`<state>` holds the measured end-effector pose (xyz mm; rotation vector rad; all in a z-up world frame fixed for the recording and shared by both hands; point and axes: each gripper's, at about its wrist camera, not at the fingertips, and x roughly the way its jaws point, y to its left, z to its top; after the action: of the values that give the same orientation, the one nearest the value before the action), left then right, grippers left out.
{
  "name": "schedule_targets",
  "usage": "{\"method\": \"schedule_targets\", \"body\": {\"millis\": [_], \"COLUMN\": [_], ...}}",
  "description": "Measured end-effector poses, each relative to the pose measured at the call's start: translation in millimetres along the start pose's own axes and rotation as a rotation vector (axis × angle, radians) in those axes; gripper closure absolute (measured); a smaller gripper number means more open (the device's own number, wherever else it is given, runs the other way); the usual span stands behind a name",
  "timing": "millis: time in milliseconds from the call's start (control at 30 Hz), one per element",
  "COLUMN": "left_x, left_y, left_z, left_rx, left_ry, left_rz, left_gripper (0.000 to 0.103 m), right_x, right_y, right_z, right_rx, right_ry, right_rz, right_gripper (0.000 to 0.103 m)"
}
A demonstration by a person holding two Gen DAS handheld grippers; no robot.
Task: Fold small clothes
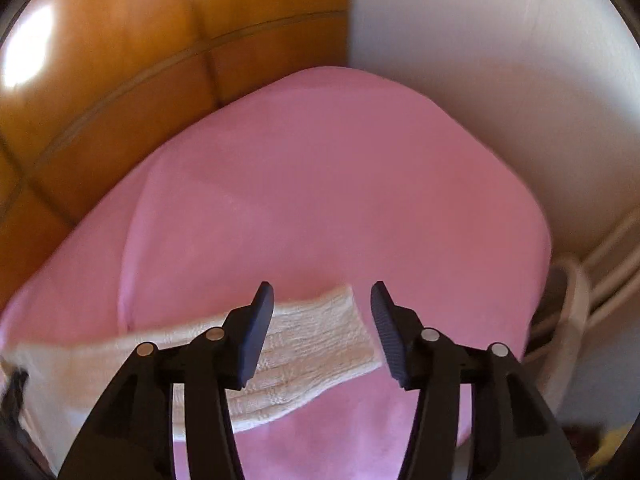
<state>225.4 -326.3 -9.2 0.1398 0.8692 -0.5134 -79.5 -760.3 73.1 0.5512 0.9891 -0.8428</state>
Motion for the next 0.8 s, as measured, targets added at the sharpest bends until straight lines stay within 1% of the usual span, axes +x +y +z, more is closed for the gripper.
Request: {"method": "schedule_targets", "body": {"millis": [100,133,167,200,233,300,367,433,467,500,533,567,600,633,667,700,733,800], "left_x": [-25.7,-33.4,-39.5,-43.0,-45.8,-57.9,-66.7,-75.5,-81.2,-87.1,-90.1,-91.0,-92.5,-94.3,-95.3,-95.1,-94.3,-89.5], "left_y": [27.1,35.6,43.8,47.3,47.6,51.9,51.8,52.9,53.9,54.7,56.0,55.2,56.7,59.2,62.0,64.4,65.8,65.6], "left_z": [-24.0,-34.8,-45.0,-53.5,-62.6,-85.1,-103.2,-119.1,-128.2,-139.2,-147.0,-151.8,-157.1,-163.2,-170.1,-173.6,-175.3,-173.5], "left_rx": [-0.018,-0.018,-0.014,-0.009,-0.002,0.017,0.027,0.038,0.043,0.048,0.052,0.055,0.057,0.057,0.058,0.054,0.044,0.037], "left_ry": [-0.024,-0.022,-0.018,-0.009,0.006,0.028,0.047,0.066,0.069,0.076,0.089,0.098,0.102,0.103,0.101,0.094,0.083,0.078], "left_rz": [-0.006,-0.007,-0.009,-0.010,-0.014,-0.025,-0.032,-0.052,-0.064,-0.078,-0.076,-0.069,-0.063,-0.062,-0.057,-0.059,-0.063,-0.053], "left_gripper": [0.043,0.043,0.043,0.043,0.043,0.043,0.043,0.043,0.043,0.043,0.043,0.043,0.043,0.041,0.038,0.038,0.037,0.033], "right_x": [1.8,6.5,11.8,15.7,22.5,38.2,44.3,49.8,52.9,53.2,51.7,36.6,19.7,0.0,-12.1,-18.1,-12.8,13.0], "right_y": [-19.4,-23.5,-27.7,-28.7,-29.0,-27.7,-26.5,-22.5,-17.1,-10.0,-3.4,6.6,9.2,7.6,5.3,4.4,6.6,15.7], "right_z": [-36.3,-48.2,-67.8,-79.9,-88.8,-104.2,-102.1,-96.2,-90.7,-84.5,-82.1,-73.8,-69.1,-63.7,-61.9,-58.1,-54.6,-53.7], "right_rx": [0.090,0.107,0.139,0.159,0.171,0.209,0.259,0.257,0.244,0.202,0.162,0.093,0.060,0.062,0.071,0.073,0.060,0.017], "right_ry": [0.005,0.021,0.049,0.068,0.088,0.107,0.075,0.060,0.062,0.060,0.061,0.009,-0.075,-0.150,-0.194,-0.226,-0.213,-0.115], "right_rz": [0.128,0.178,0.241,0.280,0.308,0.315,0.360,0.341,0.321,0.292,0.255,0.192,0.186,0.188,0.169,0.123,0.085,0.051], "right_gripper": [0.055,0.056,0.057,0.057,0.058,0.058,0.058,0.058,0.064,0.090,0.094,0.094,0.095,0.095,0.095,0.095,0.095,0.094]}}
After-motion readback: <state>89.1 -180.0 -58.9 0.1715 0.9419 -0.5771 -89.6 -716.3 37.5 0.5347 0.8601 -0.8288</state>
